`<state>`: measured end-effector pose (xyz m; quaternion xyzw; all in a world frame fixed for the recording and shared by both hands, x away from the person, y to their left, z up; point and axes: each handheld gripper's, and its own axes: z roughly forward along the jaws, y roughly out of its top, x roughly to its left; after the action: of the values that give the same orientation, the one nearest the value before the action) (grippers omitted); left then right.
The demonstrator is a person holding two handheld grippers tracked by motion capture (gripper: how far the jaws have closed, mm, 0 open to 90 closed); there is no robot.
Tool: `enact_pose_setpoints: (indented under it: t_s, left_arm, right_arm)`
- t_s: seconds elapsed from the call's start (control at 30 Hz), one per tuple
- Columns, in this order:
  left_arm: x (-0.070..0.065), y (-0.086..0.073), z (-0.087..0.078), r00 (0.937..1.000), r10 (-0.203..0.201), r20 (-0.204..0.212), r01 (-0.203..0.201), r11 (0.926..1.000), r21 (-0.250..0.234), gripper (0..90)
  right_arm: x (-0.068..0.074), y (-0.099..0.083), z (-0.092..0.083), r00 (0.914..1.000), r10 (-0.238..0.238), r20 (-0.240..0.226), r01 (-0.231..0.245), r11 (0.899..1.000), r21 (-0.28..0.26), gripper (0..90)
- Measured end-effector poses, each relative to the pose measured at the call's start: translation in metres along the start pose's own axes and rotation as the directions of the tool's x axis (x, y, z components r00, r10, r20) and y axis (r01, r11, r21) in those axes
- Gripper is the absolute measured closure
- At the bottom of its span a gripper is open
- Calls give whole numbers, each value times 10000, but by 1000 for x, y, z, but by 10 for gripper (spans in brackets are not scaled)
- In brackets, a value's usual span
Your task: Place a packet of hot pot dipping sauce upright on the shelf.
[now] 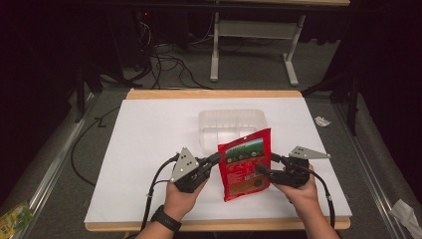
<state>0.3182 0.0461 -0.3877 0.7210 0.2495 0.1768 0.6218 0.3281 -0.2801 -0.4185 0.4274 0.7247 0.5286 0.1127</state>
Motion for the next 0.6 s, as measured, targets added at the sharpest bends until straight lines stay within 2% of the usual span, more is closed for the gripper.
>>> enact_pose_setpoints:
  t_s: [0.07,0.13,0.17,0.2,0.23,0.3,0.33,0.37,0.4,0.43,0.5,0.57,0.6]
  left_arm:
    - [-1,0,0,10000,-17,47,17,10000,-9,900]
    - [-2,0,0,10000,-25,86,25,10000,-54,900]
    - [-2,0,0,9999,-60,108,61,10000,-53,900]
    - [-2,0,0,9998,-109,148,110,9999,-80,900]
    - [-2,0,-1,9998,-139,163,141,9999,-92,900]
    - [-3,-1,0,9998,-149,114,150,9999,-66,900]
    - [-3,-1,0,9998,-173,98,174,9998,-83,900]
    - [-3,-1,0,9998,-177,77,177,9998,-50,900]
    - [-3,-2,0,9998,-187,48,187,9998,-21,900]
    - [-2,-2,0,9998,-220,18,220,9998,-11,900]
    - [-2,-3,2,9994,-318,-101,319,9995,35,897]
    - [-1,-5,2,9987,-453,-249,455,9989,79,848]
    - [1,-7,3,9980,-575,-263,579,9982,147,709]
  right_arm:
    - [-1,1,6,9993,-54,-366,57,10000,79,356]
    - [-1,0,7,9986,-90,-515,96,9999,114,387]
    - [1,-1,8,9977,-175,-648,188,9996,201,462]
    - [2,-1,8,9972,-281,-686,295,9994,200,511]
    - [2,-1,8,9972,-281,-686,295,9994,200,511]
    - [4,-2,7,9960,-427,-783,448,9987,248,581]
    - [4,-2,7,9953,-545,-798,570,9979,297,627]
    - [5,-3,5,9927,-802,-899,839,9958,379,751]
    - [5,-3,5,9927,-802,-899,839,9958,379,751]
    - [6,-4,4,9919,-861,-938,902,9951,406,821]
    - [8,-5,3,9893,-1124,-930,1171,9920,477,876]
    - [9,-5,1,9874,-1262,-955,1308,9905,426,892]
    - [11,-5,0,9868,-1292,-977,1333,9904,362,900]
